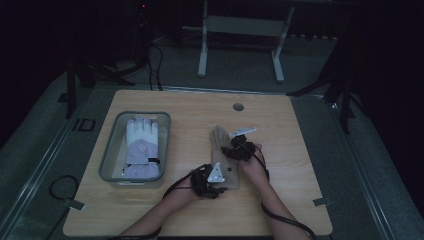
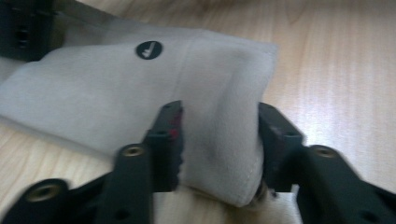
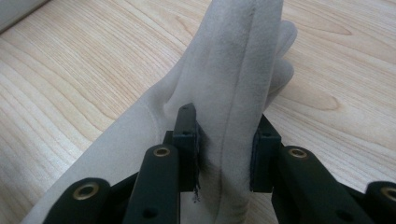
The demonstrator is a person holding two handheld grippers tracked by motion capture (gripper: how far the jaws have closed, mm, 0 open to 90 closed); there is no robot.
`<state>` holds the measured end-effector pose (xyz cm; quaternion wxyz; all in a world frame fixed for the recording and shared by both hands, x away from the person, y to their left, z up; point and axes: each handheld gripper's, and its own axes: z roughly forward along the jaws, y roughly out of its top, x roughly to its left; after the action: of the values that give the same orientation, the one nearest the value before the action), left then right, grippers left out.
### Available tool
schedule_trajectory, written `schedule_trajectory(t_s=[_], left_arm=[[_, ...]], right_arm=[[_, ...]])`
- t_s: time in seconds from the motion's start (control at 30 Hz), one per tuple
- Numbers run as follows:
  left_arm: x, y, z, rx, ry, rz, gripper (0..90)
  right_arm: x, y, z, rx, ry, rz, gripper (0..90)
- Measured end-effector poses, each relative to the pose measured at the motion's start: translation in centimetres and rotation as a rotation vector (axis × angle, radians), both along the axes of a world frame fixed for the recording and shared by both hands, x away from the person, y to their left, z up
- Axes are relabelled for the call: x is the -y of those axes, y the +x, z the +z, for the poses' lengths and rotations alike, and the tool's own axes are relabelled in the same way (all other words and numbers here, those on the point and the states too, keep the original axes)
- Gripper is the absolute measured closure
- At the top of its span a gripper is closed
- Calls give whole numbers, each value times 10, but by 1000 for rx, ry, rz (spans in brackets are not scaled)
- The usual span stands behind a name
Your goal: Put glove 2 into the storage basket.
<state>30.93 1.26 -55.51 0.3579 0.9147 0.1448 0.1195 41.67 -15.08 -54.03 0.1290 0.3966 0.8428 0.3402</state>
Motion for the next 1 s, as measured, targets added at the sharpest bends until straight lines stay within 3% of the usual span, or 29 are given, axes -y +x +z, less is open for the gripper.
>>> schedule_trajectory(t_s=[0.03, 0.13, 0.23, 0.37, 0.57, 0.8, 1.0], left_arm=[[0, 1, 1, 11, 11, 11, 630], [0, 4, 3, -22, -3, 45, 756], [0, 6, 5, -49, -4, 50, 795], [1, 6, 10, -74, 1, 36, 808], [-2, 3, 21, -65, 22, 18, 811], [-11, 1, 36, -65, 5, 18, 812], [-20, 0, 52, -49, 14, 17, 812]], right_arm=[[0, 0, 0, -2, 0, -2, 704], [-1, 0, 0, -1, 0, 0, 708], [-2, -1, 1, 6, -1, -3, 720], [-4, -3, 4, 14, 5, 8, 726], [-5, -4, 13, 19, 24, 18, 725], [-9, -9, 34, 41, 62, 32, 725], [-18, -11, 52, 71, 65, 55, 724]])
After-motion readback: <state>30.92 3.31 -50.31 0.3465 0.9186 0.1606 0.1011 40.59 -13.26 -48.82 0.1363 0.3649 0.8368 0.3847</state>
